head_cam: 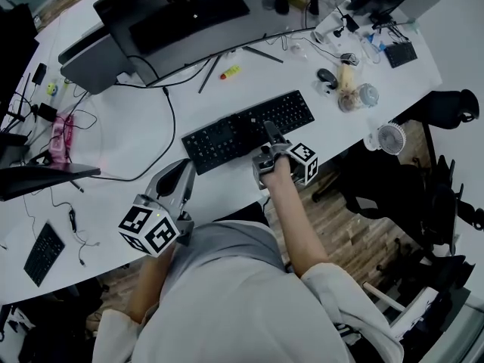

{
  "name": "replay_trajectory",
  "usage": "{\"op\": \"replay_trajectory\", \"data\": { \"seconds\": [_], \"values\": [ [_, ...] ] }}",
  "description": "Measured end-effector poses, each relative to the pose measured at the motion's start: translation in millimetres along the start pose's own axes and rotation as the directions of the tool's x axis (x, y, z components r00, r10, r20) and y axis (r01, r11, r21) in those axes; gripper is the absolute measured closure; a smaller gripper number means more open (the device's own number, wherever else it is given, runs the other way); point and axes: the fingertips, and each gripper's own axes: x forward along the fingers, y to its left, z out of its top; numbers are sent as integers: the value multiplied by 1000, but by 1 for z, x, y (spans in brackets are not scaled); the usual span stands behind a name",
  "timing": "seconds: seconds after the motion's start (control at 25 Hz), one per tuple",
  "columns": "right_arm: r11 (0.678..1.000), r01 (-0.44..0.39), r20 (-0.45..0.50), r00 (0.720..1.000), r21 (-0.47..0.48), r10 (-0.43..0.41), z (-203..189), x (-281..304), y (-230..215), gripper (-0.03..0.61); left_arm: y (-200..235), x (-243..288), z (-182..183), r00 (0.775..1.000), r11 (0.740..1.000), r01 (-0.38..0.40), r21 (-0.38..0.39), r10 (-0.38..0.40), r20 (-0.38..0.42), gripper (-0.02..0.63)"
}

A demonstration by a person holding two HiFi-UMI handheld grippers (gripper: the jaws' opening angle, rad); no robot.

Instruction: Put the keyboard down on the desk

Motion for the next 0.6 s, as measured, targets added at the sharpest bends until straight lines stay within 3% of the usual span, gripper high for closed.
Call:
{"op": "replay_trajectory", "data": {
  "seconds": [0.32, 0.6],
  "values": [
    [998, -50, -42, 998, -30, 48, -4, -18, -6, 236, -10, -4, -3, 1000, 1000, 13, 19, -13, 5, 614],
    [992, -114, -105, 989, -59, 108, -12, -33, -1, 272, -17, -9, -5, 1000, 999, 25, 38, -25, 12, 614]
  ]
}}
